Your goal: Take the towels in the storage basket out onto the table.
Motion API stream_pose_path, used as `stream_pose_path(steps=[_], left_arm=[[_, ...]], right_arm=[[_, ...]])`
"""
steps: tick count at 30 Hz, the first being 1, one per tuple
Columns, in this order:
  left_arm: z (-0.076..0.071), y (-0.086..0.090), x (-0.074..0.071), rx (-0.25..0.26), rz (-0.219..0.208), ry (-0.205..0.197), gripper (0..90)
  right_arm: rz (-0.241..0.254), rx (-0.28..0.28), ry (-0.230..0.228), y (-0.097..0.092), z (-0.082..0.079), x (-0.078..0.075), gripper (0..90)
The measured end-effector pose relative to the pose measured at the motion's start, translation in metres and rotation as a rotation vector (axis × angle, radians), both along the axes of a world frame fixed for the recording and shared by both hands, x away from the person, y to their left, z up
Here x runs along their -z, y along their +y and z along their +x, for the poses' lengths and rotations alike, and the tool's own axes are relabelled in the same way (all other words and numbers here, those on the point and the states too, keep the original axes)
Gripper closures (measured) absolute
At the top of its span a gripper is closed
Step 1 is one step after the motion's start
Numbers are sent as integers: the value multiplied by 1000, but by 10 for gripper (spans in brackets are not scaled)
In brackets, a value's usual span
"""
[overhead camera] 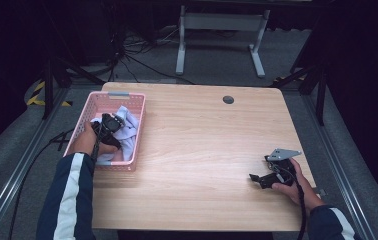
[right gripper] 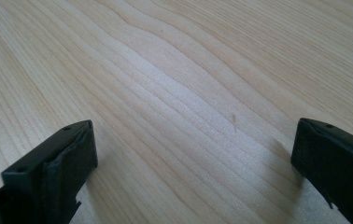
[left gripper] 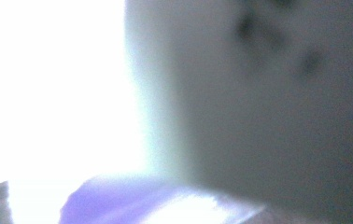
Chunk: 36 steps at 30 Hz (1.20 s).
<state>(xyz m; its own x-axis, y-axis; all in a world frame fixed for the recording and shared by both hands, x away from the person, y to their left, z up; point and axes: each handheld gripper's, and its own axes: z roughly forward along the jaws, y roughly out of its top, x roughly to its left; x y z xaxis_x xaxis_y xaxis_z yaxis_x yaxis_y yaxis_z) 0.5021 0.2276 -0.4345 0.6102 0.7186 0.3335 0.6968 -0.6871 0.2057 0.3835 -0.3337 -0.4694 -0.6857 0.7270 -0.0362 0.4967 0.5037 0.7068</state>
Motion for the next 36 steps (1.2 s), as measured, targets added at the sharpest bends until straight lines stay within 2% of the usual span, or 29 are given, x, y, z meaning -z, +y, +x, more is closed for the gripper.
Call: stream_pose_path(steps=[2,6,9,11,13,19,20,23,26,27,28,29,30,34,36], left_arm=[[-1,0,1,-6,-6,-8,331],[-2,-2,1,-7,29,-40,459],[-2,0,-2,-12,9,-52,527],[-3,2,-6,-21,-5,-74,568],[-5,5,-7,-30,-36,-93,583],[-12,12,-20,-37,-82,-178,611],[-16,13,-25,-35,-100,-209,614],[-22,15,-35,-32,-135,-258,620],[-30,22,-47,-42,-202,-324,624],[-32,24,-50,-46,-227,-338,624],[-32,24,-50,-46,-227,-338,625],[-34,26,-54,-43,-256,-350,625],[-37,28,-60,-41,-280,-378,625],[-46,32,-79,-36,-338,-441,627],[-51,34,-89,-39,-390,-479,627]], right_arm=[[0,0,0,0,0,0,5],[0,0,0,0,0,0,5],[0,0,0,0,0,0,5],[0,0,0,0,0,0,5],[0,0,0,0,0,0,5],[0,0,0,0,0,0,5],[-1,0,0,0,0,0,4],[0,1,0,0,0,0,5],[0,1,0,0,0,0,5],[0,1,0,0,0,0,5],[0,1,0,0,0,0,5],[0,1,0,0,0,0,5],[0,1,0,0,0,0,5],[0,0,0,0,0,0,5],[0,1,0,0,0,0,5]])
